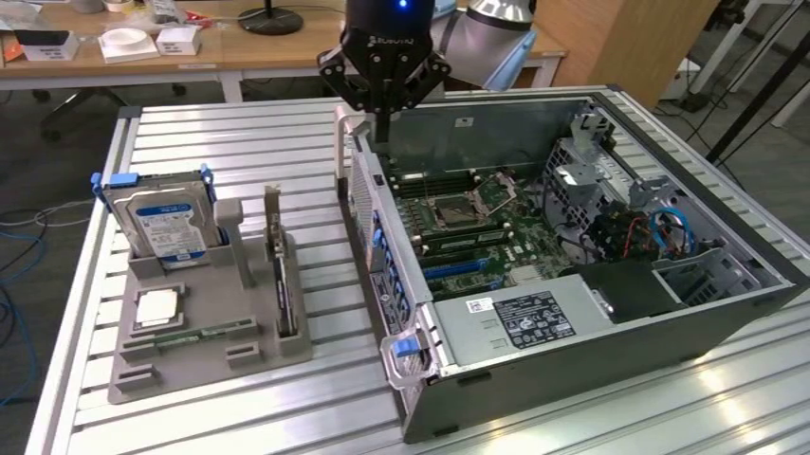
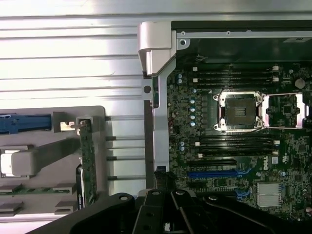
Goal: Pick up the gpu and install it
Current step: 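Reach for the gpu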
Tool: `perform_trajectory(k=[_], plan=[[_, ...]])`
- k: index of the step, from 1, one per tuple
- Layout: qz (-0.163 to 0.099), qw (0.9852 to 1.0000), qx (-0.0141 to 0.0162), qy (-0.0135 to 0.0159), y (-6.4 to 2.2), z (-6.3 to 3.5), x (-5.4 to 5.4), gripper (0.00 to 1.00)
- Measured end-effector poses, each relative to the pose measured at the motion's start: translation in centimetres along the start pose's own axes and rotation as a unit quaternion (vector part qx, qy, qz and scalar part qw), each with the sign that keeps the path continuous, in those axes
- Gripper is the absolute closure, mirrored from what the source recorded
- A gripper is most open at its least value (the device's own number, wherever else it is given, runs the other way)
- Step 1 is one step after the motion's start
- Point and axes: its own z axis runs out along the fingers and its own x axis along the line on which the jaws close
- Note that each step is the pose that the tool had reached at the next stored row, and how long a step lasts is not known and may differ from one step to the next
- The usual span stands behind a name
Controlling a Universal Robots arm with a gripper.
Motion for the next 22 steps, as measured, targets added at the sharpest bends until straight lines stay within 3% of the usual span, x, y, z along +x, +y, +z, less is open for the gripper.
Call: perform_trajectory(k=[22], plan=[[-0.005,1.0000,0.0000,0.0003,-0.08,-0.01,1.6,0.89]])
